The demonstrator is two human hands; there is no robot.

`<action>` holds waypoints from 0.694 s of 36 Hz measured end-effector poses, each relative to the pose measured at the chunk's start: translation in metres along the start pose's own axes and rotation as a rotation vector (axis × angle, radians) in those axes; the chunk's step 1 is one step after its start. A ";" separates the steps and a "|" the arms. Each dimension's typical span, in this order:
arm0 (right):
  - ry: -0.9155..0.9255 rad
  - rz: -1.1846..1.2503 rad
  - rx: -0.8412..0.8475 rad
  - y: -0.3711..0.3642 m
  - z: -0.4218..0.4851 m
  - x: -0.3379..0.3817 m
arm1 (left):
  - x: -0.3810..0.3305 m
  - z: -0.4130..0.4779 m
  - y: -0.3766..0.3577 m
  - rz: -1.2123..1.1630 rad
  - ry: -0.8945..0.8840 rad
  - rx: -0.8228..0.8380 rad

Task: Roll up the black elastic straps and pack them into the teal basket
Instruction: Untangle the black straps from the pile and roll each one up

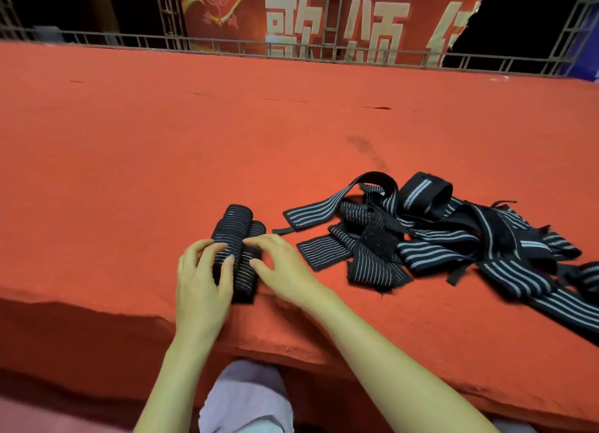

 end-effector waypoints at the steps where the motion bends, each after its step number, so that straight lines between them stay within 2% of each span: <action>1: 0.005 0.001 -0.024 0.007 -0.002 0.000 | -0.007 0.001 -0.001 -0.012 -0.030 -0.010; 7: 0.015 -0.079 -0.155 0.063 -0.021 -0.025 | -0.064 -0.003 -0.037 -0.121 -0.171 0.096; 12: -0.082 -0.212 -0.299 0.125 -0.051 -0.064 | -0.105 -0.011 -0.086 -0.170 -0.228 0.230; 20: -0.393 -0.285 -0.370 0.184 -0.099 -0.138 | -0.146 -0.025 -0.161 -0.135 -0.178 0.487; 25: -0.443 -0.278 -0.358 0.198 -0.103 -0.159 | -0.156 -0.022 -0.191 -0.119 -0.126 0.557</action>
Point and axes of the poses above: each hand's wrist, its own z-axis towards the middle knuckle, its own y-axis out of the back of the hand, x = y × z, the point moved 8 cm from there along z, towards the middle knuckle
